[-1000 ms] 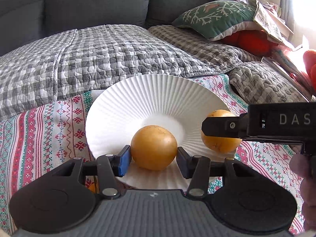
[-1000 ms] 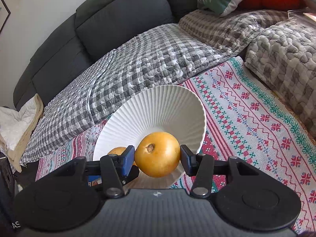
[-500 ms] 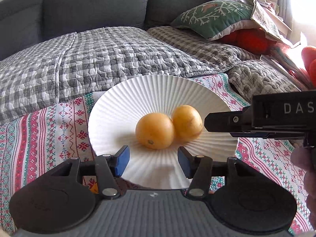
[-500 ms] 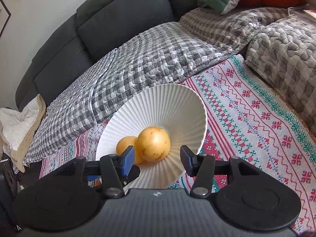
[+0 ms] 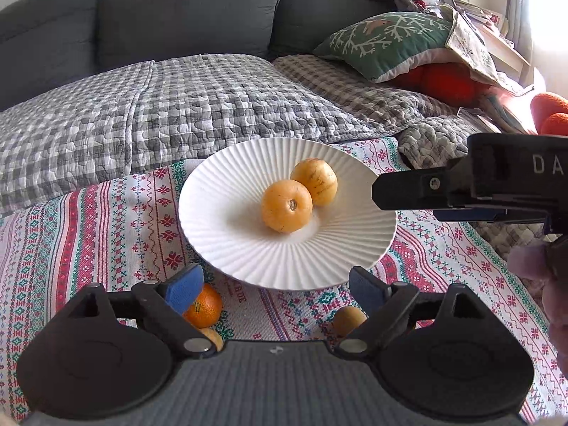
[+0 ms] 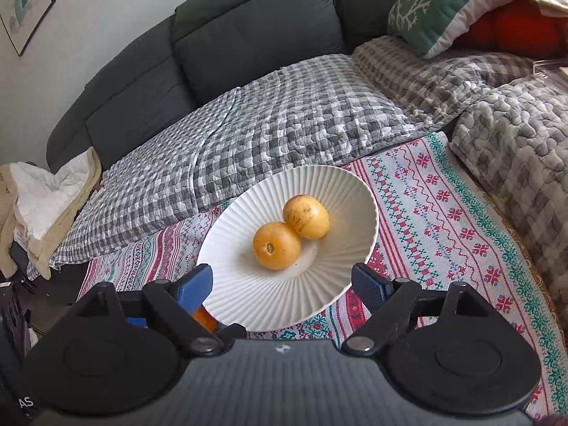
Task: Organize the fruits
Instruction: 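Grasp an orange tomato with the left tool while the right tool grasps a mandarin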
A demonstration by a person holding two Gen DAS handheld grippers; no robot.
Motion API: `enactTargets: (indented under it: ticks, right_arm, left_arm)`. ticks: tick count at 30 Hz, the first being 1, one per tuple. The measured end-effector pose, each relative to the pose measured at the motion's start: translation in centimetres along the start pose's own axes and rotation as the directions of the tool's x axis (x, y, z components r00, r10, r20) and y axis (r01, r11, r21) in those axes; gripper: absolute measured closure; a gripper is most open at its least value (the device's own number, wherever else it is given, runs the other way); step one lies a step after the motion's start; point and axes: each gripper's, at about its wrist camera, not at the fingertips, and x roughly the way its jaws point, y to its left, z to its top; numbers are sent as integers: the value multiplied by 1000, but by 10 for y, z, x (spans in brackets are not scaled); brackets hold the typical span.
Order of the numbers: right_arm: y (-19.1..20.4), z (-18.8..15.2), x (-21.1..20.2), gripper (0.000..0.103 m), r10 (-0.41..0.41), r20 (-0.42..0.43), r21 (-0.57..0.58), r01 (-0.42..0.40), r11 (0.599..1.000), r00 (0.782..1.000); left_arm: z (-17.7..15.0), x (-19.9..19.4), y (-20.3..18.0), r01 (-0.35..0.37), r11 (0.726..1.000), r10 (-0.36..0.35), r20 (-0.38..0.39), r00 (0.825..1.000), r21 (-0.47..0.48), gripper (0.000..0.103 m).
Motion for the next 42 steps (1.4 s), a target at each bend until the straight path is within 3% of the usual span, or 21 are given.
enactTargets:
  ticks: [14,20,24,29,42]
  right_arm:
    - [9,-17,-39,5,-49,-36,-189,41,981,998]
    - [8,-31,-36,5,-31,-98,-232,7,973,995]
    - [4,-39,-35,5,-30,-122,-236,1,972,992]
    - [0,-49,-31,5,-66,-157,-277,20,961,985]
    - [3,-76,-10,8,-160,-284,-413,31,910,945]
  left_arm:
    - [-28,-58,-9,-33,999,32,-18,999,-13,7]
    - [-45,-70,-1,-30,998,30,-15,999,-47,7]
    - [-57,-69,7,-12,996,10,-18,1000,-91,7]
    - [-69,-65,13,-31,998,29,-34,999,-60,7]
    - [-86,-42,2,9,1000,-8,-89,996,3,8]
